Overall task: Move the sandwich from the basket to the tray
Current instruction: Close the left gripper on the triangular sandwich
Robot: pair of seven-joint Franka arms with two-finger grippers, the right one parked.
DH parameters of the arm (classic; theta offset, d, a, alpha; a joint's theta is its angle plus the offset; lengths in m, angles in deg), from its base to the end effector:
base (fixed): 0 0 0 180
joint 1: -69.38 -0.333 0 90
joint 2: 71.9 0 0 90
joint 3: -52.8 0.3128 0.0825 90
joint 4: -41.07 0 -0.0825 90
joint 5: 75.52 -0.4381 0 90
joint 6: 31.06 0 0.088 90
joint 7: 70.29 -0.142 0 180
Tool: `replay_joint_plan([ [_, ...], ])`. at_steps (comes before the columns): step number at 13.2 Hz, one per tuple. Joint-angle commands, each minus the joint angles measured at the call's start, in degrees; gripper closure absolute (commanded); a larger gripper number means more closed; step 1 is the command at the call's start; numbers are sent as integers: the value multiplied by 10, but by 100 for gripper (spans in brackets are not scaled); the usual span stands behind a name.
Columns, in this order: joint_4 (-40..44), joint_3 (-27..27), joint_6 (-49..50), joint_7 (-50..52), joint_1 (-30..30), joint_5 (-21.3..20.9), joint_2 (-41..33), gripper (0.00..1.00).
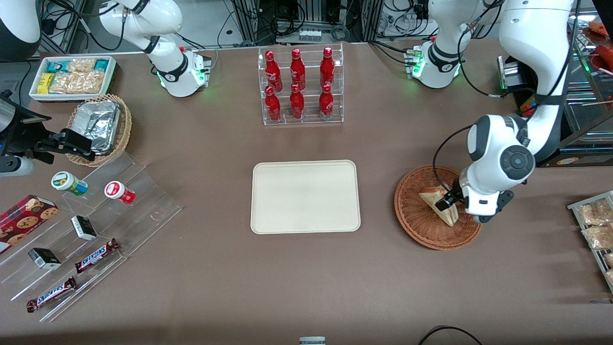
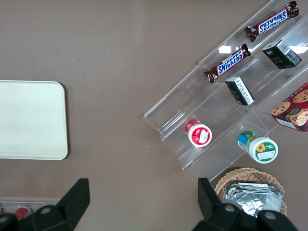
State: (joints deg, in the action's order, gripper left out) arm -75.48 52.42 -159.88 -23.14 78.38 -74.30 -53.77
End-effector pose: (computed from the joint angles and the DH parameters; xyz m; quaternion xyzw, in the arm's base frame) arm 0.6098 -0.1020 0.2050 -0.9425 -0.3300 0.0493 0.0163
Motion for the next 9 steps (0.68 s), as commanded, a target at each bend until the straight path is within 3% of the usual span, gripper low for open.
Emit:
replay_joint_plan([
  [1,-12,5,-13,15,13,-6,2,0],
  [4,-30,6,-17,16,17,-30,1,1],
  [5,-32,6,-26,17,17,-30,2,7],
  [6,-38,6,-28,22,17,-30,2,22],
  [8,-33,5,-29,33,17,-30,5,90],
  [9,-29,5,-25,35,17,-29,6,100],
])
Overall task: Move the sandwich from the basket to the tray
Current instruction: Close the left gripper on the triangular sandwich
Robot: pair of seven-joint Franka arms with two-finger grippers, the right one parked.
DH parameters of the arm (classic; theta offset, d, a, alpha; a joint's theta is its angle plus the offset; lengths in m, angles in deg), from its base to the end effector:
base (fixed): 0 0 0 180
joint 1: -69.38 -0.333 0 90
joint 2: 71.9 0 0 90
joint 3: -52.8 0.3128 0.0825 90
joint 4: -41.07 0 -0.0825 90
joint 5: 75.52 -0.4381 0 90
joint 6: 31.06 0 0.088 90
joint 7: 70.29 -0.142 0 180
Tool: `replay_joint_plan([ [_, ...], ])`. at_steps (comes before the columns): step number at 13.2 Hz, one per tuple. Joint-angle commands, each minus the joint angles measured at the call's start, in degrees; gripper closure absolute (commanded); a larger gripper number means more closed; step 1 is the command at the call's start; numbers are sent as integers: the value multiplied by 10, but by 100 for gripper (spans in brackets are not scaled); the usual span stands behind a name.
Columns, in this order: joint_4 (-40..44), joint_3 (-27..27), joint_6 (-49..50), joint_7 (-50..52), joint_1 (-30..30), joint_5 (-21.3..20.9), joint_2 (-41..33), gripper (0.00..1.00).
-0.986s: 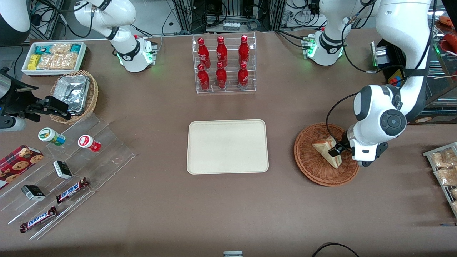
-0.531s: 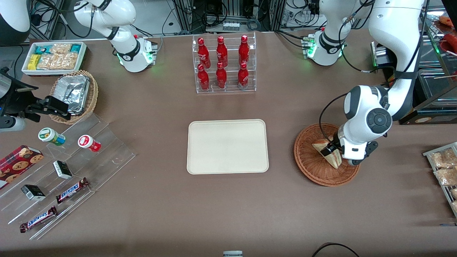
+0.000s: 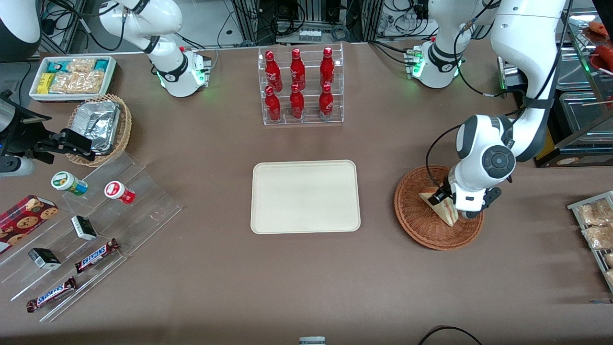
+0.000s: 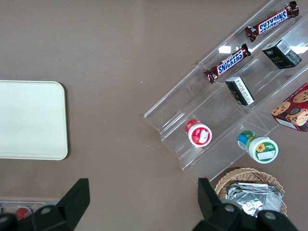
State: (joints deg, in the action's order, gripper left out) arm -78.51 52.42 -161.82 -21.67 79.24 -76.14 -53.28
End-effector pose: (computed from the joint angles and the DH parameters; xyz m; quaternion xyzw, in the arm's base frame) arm 0.5910 -0.1063 0.1793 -0.9436 -0.3245 0.0551 0.0343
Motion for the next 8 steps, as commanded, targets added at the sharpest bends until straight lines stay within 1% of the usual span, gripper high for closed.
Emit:
replay_joint_plan([
  [1,12,5,0,28,9,-10,0,100],
  [2,30,5,22,30,10,-10,-1,100],
  [4,80,4,107,22,12,-10,-6,100],
  [7,142,2,196,19,23,-10,-17,100],
  [8,156,-13,219,19,23,-10,-27,100],
])
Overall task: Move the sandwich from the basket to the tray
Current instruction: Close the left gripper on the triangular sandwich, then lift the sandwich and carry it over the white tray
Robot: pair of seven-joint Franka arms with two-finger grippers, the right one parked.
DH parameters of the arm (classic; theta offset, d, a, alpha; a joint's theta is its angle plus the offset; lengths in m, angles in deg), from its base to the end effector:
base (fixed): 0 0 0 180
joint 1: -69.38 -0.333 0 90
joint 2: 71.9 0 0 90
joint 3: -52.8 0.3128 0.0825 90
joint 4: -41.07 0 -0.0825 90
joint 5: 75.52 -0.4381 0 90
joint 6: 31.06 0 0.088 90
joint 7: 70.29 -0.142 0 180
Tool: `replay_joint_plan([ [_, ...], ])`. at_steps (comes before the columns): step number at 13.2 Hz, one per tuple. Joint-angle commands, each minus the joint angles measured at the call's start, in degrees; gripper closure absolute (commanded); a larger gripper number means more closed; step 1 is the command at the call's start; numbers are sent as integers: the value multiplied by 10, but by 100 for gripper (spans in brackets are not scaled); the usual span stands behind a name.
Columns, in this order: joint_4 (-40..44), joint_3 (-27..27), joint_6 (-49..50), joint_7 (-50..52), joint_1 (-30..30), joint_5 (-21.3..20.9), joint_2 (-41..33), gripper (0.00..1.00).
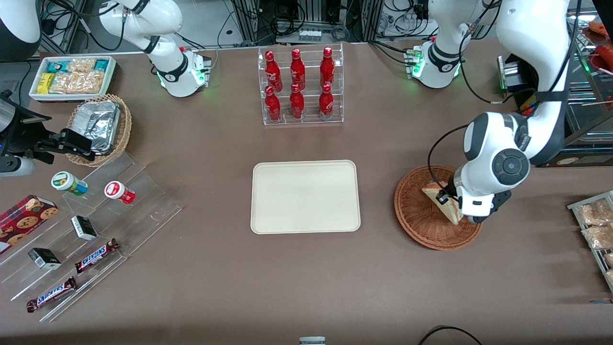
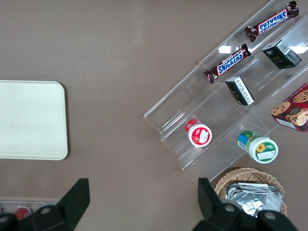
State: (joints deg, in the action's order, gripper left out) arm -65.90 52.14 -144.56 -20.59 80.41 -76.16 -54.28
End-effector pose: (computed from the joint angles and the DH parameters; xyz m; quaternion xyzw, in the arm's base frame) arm 0.6268 -0.1285 0.2691 -0.9419 -0.3217 0.0815 0.0520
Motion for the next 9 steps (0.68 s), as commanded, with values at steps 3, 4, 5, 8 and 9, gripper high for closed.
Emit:
replay_joint_plan([
  [3,76,-76,111,6,11,-7,-38,100],
  [4,98,-107,132,0,10,-6,-36,100],
  [5,119,-131,137,-5,10,-5,-32,100],
  [8,149,-176,136,-15,10,-6,-16,100],
  [9,157,-191,135,-28,10,-7,-9,100],
])
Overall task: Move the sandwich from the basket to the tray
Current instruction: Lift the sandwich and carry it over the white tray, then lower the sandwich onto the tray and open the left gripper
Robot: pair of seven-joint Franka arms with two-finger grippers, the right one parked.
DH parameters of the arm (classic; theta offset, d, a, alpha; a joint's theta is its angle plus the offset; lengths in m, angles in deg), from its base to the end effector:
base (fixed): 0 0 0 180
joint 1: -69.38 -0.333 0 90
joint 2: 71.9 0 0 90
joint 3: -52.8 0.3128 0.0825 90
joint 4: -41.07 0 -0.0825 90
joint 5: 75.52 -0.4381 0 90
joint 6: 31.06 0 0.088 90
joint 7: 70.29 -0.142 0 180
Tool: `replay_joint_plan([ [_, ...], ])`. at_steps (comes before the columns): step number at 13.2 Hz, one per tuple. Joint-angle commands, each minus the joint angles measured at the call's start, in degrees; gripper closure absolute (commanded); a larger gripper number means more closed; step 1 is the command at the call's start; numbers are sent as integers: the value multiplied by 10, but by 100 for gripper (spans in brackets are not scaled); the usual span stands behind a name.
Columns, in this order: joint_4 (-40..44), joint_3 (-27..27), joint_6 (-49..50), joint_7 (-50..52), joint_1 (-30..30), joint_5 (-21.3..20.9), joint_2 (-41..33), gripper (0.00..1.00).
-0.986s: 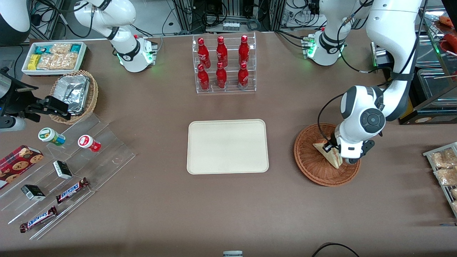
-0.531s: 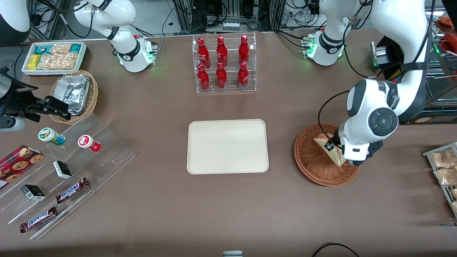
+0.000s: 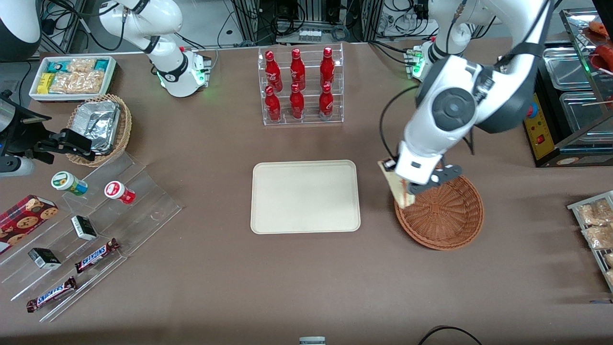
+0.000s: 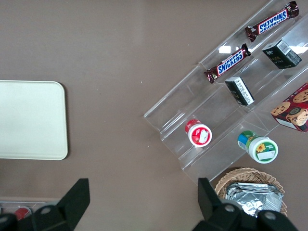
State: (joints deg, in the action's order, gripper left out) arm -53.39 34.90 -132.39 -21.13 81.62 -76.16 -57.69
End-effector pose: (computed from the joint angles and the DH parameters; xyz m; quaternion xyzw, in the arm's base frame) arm 0.5829 -0.3233 0.4092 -0.9839 -0.1657 0.0654 0.0120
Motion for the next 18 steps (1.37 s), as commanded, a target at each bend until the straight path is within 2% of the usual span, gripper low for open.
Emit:
replay_joint_plan([
  [1,38,-34,10,-27,-1,-8,39,100],
  [3,63,-63,1,-28,0,-22,76,100],
  [5,102,-109,-3,-18,0,-64,128,100],
  [7,141,-131,-3,2,15,-99,179,100],
  [8,152,-128,-3,8,43,-122,197,100],
  [11,187,-128,-25,25,77,-167,258,100],
  [16,225,-127,-58,103,112,-246,334,100],
  [18,227,-128,-58,111,116,-255,344,100],
])
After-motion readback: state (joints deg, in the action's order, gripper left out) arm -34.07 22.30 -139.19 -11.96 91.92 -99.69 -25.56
